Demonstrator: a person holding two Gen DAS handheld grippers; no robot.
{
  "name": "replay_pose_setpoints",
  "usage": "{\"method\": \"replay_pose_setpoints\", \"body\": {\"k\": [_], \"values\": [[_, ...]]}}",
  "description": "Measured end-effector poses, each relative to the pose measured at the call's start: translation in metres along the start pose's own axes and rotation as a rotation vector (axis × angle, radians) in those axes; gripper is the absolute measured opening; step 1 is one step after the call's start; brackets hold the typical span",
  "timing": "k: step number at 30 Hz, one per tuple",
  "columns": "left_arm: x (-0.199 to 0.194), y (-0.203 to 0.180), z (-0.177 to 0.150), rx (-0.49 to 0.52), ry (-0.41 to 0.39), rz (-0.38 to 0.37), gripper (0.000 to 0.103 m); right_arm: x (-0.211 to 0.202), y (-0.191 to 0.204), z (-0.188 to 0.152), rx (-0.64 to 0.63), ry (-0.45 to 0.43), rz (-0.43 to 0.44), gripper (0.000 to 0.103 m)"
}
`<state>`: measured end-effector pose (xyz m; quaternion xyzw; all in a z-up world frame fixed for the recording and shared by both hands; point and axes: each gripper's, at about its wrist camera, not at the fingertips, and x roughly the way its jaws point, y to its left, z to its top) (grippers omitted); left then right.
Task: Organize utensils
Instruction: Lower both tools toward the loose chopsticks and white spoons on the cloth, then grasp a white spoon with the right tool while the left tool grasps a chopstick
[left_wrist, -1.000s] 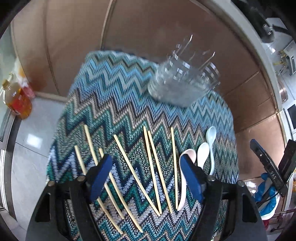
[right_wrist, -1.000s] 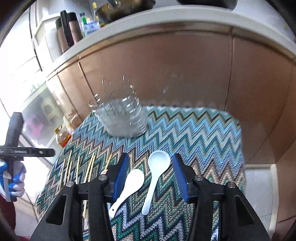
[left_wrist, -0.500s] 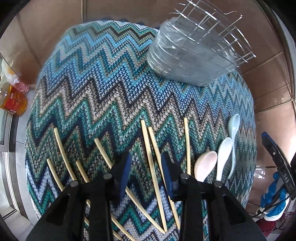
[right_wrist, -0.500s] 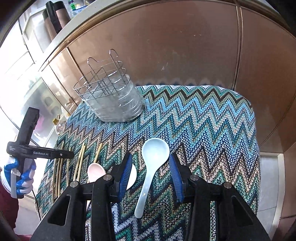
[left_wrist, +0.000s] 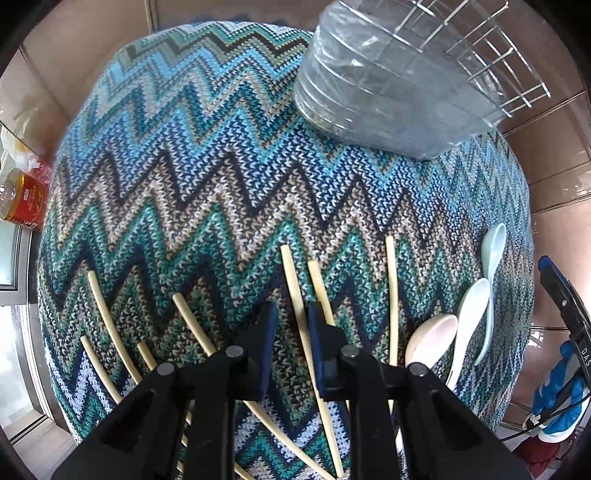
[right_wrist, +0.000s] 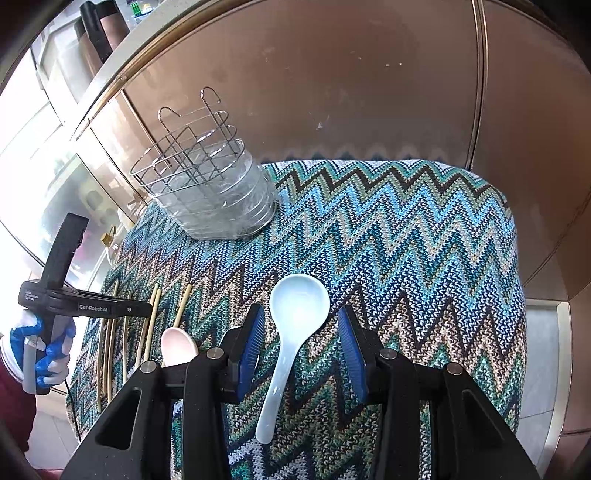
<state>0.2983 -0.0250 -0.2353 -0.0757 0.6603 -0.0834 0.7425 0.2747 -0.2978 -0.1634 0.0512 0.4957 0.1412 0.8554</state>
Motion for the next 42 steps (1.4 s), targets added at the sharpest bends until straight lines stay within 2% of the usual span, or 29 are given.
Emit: {"method": "replay_pose_setpoints", "body": {"k": [7,12,16,17,19,21,28,31,36,42], "values": [[0.012,-0.011,0.021,-0.023,0.019,0.005,0.013,0.032,-0.024,0.02,0.036,0.08,0.065,0.037],[0.01,-0.003,0.02,-0.038,0.023,-0.003,0.011,0.063,-0.033,0.028,0.026,0.175,0.134,0.035],[0.01,-0.003,0.021,-0.055,0.021,0.0,0.011,0.08,-0.035,0.032,-0.002,0.217,0.149,0.035],[0.008,-0.002,0.02,-0.058,0.017,0.002,0.011,0.083,-0.035,0.032,-0.008,0.218,0.155,0.03],[0.007,-0.004,0.016,-0.061,0.008,0.007,0.007,0.083,-0.034,0.034,-0.024,0.216,0.162,0.013],[0.006,-0.006,0.013,-0.06,-0.005,0.011,0.007,0.081,-0.029,0.035,-0.053,0.207,0.159,0.007],[-0.01,-0.011,-0.013,-0.074,-0.08,-0.05,0.005,0.047,-0.006,0.026,-0.13,0.126,0.064,0.007],[-0.027,-0.015,-0.028,-0.056,-0.145,-0.048,0.004,0.023,0.004,0.021,-0.148,0.074,0.016,0.007],[-0.063,-0.013,-0.05,-0.049,-0.245,-0.089,0.004,-0.018,0.013,0.009,-0.161,-0.012,-0.046,0.006],[-0.107,-0.004,-0.073,-0.033,-0.345,-0.15,0.004,-0.068,0.02,0.002,-0.169,-0.095,-0.079,0.006]]}}
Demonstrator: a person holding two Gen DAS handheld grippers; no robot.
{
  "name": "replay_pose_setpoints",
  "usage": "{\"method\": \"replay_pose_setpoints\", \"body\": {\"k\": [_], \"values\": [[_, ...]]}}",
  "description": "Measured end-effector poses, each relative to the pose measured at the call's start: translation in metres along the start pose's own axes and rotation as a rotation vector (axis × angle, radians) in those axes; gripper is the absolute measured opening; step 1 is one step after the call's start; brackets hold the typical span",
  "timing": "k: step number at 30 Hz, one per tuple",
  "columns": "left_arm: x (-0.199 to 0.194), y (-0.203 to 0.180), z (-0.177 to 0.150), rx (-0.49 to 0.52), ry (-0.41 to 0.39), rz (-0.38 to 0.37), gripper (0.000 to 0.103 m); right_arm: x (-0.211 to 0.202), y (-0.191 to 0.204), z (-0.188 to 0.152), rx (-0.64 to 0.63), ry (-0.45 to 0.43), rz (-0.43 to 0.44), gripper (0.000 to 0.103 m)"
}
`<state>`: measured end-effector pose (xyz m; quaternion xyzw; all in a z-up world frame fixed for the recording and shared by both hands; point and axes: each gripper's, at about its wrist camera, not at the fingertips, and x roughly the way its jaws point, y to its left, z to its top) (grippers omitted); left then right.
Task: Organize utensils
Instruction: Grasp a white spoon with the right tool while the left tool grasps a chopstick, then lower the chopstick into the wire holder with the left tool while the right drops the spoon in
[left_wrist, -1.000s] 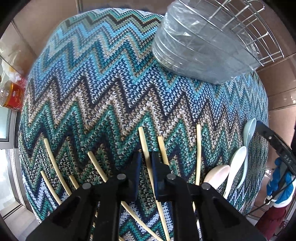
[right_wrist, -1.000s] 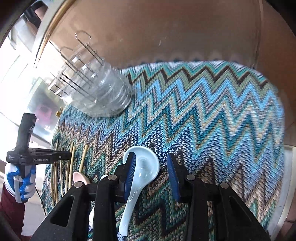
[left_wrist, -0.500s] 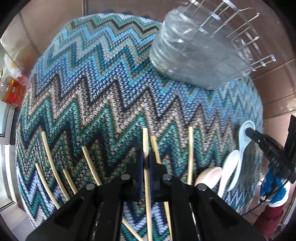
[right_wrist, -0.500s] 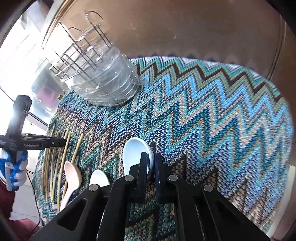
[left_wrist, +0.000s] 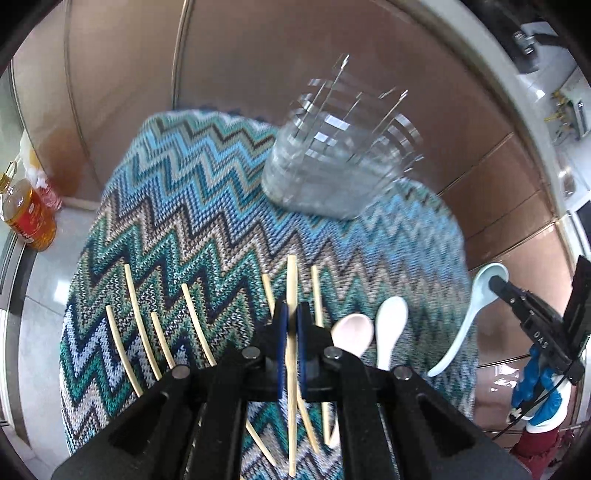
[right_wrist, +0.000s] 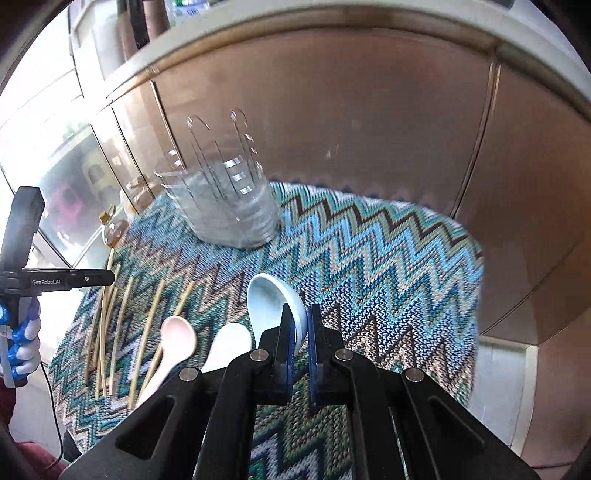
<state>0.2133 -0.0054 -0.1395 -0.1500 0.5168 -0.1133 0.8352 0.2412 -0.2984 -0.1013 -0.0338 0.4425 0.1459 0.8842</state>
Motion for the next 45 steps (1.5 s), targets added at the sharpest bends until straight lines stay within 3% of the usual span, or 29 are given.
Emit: {"method": "replay_pose_setpoints", "body": {"k": [12,22,26,32,45], "values": [[-0.095,-0.022,0.027,0.044,-0.23,-0.081,0.004,-0.077,0.036,0.029,0.018,-0.192,-0.021,0.006],[-0.154,-0.055,0.11,0.074,-0.562,-0.056,0.004,-0.08,0.067,0.102,0.022,-0.39,-0.022,0.006],[-0.145,-0.061,0.143,0.058,-0.646,-0.051,0.004,-0.059,0.07,0.135,0.015,-0.455,-0.088,0.006],[-0.097,-0.063,0.183,0.04,-0.715,0.001,0.004,-0.015,0.069,0.158,-0.003,-0.499,-0.168,0.006],[-0.005,-0.074,0.175,0.164,-0.793,0.189,0.006,0.068,0.067,0.133,-0.002,-0.476,-0.209,0.011]]}}
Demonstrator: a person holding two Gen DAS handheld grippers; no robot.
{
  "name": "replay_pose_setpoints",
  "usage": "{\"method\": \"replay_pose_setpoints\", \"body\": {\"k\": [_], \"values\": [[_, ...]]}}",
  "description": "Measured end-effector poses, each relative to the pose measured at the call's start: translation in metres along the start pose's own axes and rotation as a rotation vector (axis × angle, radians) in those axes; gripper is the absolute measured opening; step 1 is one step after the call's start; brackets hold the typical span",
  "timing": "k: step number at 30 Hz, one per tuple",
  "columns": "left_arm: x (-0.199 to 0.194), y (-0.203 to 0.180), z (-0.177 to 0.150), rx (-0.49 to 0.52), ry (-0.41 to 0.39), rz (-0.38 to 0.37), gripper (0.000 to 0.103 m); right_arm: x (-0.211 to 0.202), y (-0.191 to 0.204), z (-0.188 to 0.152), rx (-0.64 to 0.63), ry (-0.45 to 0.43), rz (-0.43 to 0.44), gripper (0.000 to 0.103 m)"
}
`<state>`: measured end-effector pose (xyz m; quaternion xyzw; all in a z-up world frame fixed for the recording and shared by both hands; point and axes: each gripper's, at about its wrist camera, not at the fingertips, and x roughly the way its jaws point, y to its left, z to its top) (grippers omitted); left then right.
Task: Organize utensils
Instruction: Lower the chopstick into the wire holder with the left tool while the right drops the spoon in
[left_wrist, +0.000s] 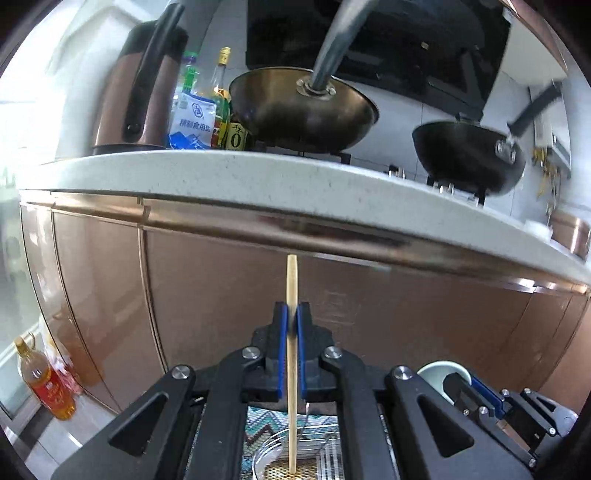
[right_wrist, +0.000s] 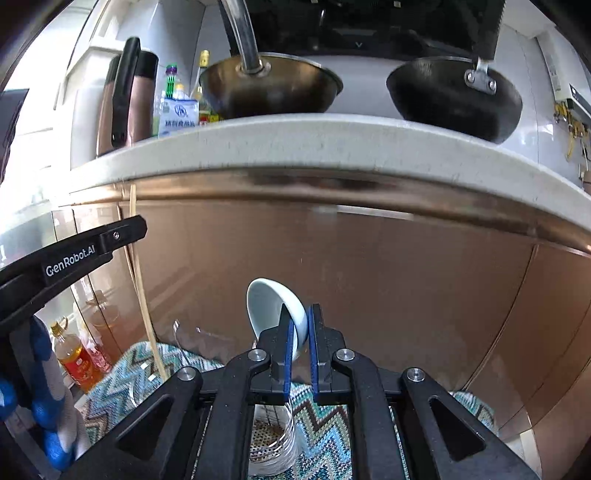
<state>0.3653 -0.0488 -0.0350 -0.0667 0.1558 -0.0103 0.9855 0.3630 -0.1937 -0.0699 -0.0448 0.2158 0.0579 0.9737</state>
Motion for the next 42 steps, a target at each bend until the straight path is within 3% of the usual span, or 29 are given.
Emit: {"method": "replay_pose_setpoints", "body": {"k": [4,6,13,23,33,42], "values": [[-0.001,0.0,-0.013,0.034,0.01,0.023,0.009,0.004,-0.002,-0.015,0.021,0.024,0.024,0.021],[-0.006,0.003,-0.013,0.03,0.02,0.009,0.013,-0.001,-0.003,-0.016,0.028,0.014,0.024,0.035],[-0.057,0.005,0.014,0.069,-0.03,-0.008,0.02,-0.04,-0.006,0.004,0.022,-0.033,0.012,0.036],[-0.16,0.031,0.06,0.048,-0.061,-0.002,0.029,-0.153,-0.011,0.044,0.018,-0.118,0.001,0.036],[-0.243,0.071,0.068,0.054,0.007,0.009,0.029,-0.26,-0.018,0.037,0.005,-0.15,0.018,0.036],[-0.25,0.104,0.032,0.005,0.159,-0.04,0.029,-0.276,-0.023,0.014,-0.006,-0.09,0.052,0.035]]}}
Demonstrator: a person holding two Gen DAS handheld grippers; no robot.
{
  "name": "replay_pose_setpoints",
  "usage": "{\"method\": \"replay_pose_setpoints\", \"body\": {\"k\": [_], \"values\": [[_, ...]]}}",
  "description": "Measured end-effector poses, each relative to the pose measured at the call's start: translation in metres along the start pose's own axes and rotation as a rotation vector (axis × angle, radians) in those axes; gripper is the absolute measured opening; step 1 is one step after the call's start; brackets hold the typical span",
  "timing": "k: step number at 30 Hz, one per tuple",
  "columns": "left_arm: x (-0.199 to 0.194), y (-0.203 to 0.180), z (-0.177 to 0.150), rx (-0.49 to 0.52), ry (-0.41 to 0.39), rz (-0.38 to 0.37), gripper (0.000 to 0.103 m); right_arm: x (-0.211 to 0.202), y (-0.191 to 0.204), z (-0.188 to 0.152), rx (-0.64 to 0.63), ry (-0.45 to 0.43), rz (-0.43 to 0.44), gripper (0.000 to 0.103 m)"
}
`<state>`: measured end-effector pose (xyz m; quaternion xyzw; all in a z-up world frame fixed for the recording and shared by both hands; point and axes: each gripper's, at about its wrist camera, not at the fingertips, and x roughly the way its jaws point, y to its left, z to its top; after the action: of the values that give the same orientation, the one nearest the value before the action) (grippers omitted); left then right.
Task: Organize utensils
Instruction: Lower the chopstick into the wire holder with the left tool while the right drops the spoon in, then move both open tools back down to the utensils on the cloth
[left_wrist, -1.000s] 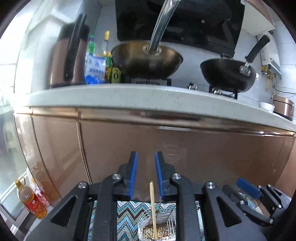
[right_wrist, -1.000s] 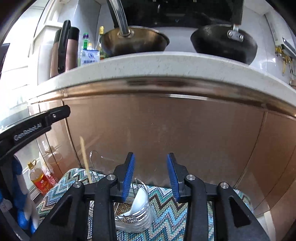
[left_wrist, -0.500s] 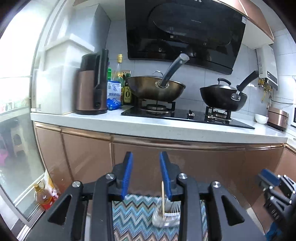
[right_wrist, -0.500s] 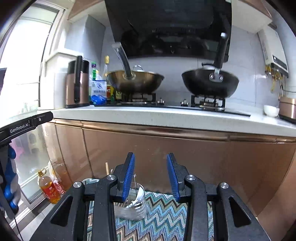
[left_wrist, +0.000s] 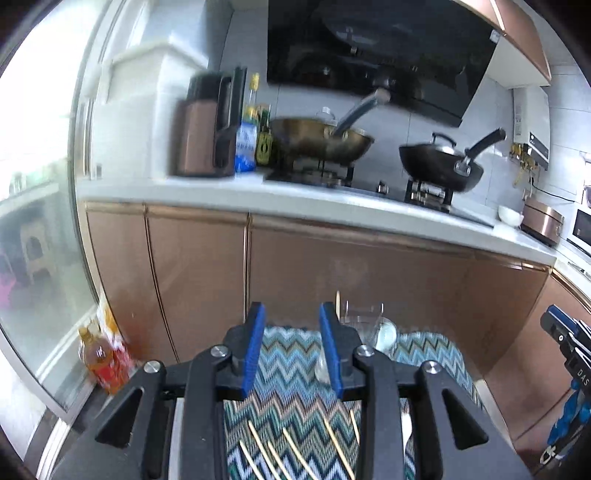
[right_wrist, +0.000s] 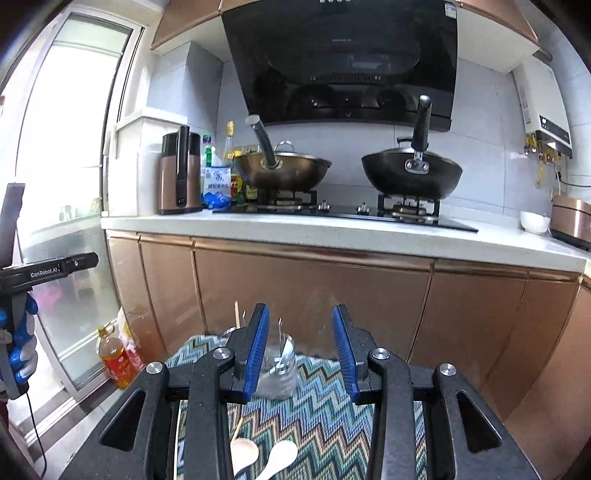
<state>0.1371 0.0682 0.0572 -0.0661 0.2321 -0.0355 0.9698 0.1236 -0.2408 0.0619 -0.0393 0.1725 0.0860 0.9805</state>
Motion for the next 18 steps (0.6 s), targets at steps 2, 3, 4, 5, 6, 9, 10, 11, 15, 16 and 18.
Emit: {"method": "replay_pose_setpoints", "body": {"k": [2,3,4,5,6,9,10,11,15,16,18], "values": [[0.006,0.007,-0.012,-0.019,0.051,-0.023,0.029,0.005,-0.003,-0.011,0.004,0.038,0.012,0.035],[0.008,0.009,-0.018,-0.024,0.07,-0.029,0.029,0.008,-0.005,-0.017,0.006,0.056,0.016,0.035],[0.012,0.011,-0.023,-0.029,0.096,-0.035,0.029,0.011,-0.007,-0.022,0.006,0.074,0.016,0.035],[0.017,0.013,-0.03,-0.034,0.126,-0.043,0.029,0.013,-0.008,-0.028,0.007,0.087,0.017,0.035],[0.021,0.014,-0.037,-0.038,0.152,-0.052,0.029,0.017,-0.011,-0.034,0.01,0.107,0.019,0.035],[0.036,0.016,-0.057,-0.045,0.223,-0.068,0.029,0.026,-0.018,-0.05,0.022,0.146,0.026,0.035],[0.041,0.016,-0.066,-0.048,0.249,-0.079,0.029,0.029,-0.02,-0.055,0.025,0.157,0.028,0.035],[0.045,0.016,-0.071,-0.051,0.266,-0.089,0.029,0.031,-0.022,-0.059,0.029,0.167,0.029,0.035],[0.067,0.02,-0.095,-0.084,0.363,-0.116,0.029,0.046,-0.031,-0.078,0.045,0.223,0.048,0.035],[0.075,0.022,-0.103,-0.104,0.403,-0.13,0.029,0.051,-0.032,-0.083,0.047,0.24,0.055,0.035],[0.088,0.025,-0.116,-0.135,0.469,-0.147,0.029,0.061,-0.033,-0.093,0.047,0.28,0.068,0.035]]}}
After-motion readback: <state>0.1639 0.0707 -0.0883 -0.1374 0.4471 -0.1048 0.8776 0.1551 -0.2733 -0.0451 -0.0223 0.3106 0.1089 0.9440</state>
